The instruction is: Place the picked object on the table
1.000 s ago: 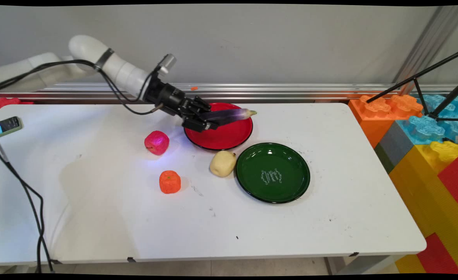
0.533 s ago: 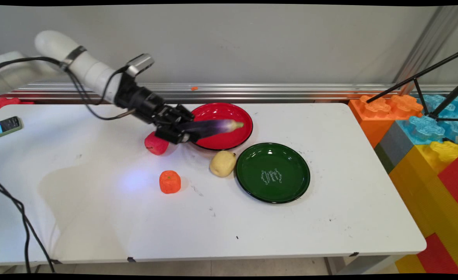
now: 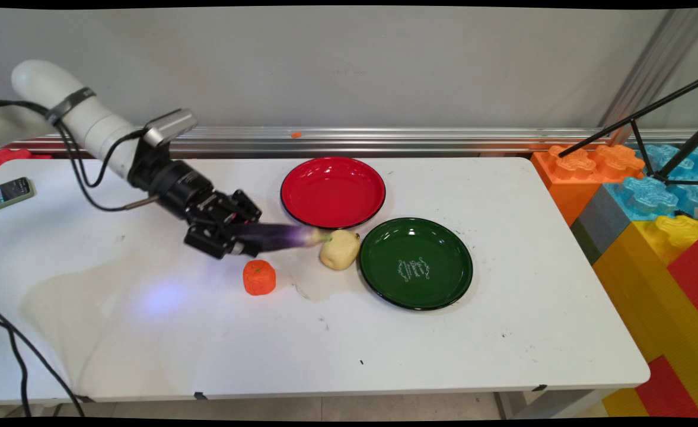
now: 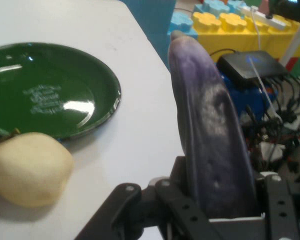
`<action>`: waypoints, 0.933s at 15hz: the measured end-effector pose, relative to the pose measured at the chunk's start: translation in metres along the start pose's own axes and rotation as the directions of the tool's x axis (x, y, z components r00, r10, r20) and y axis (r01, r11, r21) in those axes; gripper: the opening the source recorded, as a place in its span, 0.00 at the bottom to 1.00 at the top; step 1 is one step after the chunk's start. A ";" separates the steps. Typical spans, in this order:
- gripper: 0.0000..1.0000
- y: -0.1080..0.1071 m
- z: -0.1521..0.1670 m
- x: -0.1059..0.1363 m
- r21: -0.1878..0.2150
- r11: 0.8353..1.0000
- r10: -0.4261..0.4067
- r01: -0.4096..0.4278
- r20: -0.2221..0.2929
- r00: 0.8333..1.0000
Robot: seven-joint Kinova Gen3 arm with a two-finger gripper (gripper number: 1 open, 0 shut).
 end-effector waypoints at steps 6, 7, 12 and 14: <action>0.00 0.008 0.003 -0.033 -0.025 1.000 0.002 -0.001 0.043 0.999; 0.00 0.008 0.004 -0.037 -0.027 1.000 0.003 -0.001 0.047 0.999; 0.00 0.007 0.012 -0.063 -0.044 0.999 0.010 -0.007 0.071 0.997; 0.00 0.005 0.015 -0.070 -0.048 0.999 0.012 -0.008 0.077 0.997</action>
